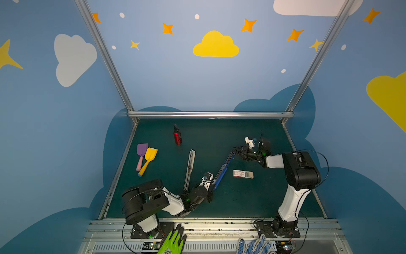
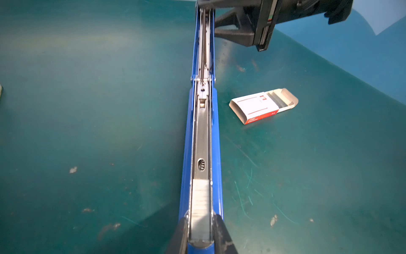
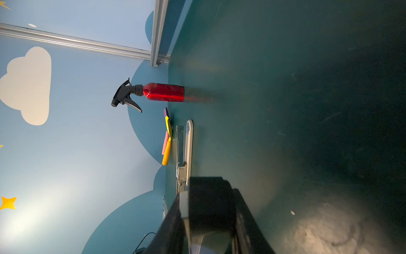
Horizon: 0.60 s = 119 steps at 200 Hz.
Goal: Load the staples into the stapler
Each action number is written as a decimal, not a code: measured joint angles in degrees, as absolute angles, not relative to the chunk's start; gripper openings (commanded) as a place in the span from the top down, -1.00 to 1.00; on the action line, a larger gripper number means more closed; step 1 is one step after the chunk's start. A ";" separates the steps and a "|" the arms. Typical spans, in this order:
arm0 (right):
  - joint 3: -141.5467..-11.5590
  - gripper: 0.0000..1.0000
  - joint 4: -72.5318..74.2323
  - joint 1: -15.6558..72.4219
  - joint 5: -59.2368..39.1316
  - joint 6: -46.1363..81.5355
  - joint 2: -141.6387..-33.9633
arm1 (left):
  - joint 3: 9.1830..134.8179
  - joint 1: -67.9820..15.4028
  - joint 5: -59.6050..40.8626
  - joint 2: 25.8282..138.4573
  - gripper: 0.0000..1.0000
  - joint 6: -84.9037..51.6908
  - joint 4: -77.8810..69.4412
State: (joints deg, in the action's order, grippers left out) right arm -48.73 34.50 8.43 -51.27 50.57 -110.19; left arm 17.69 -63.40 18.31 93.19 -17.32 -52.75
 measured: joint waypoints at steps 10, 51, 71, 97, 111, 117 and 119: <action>-48.73 0.52 34.72 8.43 -51.27 50.70 -110.37 | 17.67 -63.40 18.35 93.38 0.52 -17.17 -53.32; -48.73 0.52 35.35 8.27 -51.33 51.40 -111.42 | 17.65 -63.40 18.33 94.48 0.48 -16.73 -54.74; -48.73 0.52 35.59 8.23 -51.33 51.59 -111.44 | 17.65 -63.40 18.33 95.26 0.49 -16.71 -55.02; -48.73 0.52 35.86 8.19 -51.40 51.66 -111.44 | 17.65 -63.40 18.35 96.57 0.57 -16.73 -55.57; -48.73 0.52 35.86 8.16 -51.46 51.66 -111.44 | 17.58 -63.40 18.57 97.06 0.64 -16.71 -55.88; -48.73 0.52 35.88 8.12 -51.46 51.64 -111.44 | 17.58 -63.40 18.61 97.08 0.66 -16.64 -55.92; -48.73 0.52 35.88 8.12 -51.46 51.66 -111.44 | 17.58 -63.40 18.65 97.08 0.66 -16.67 -55.92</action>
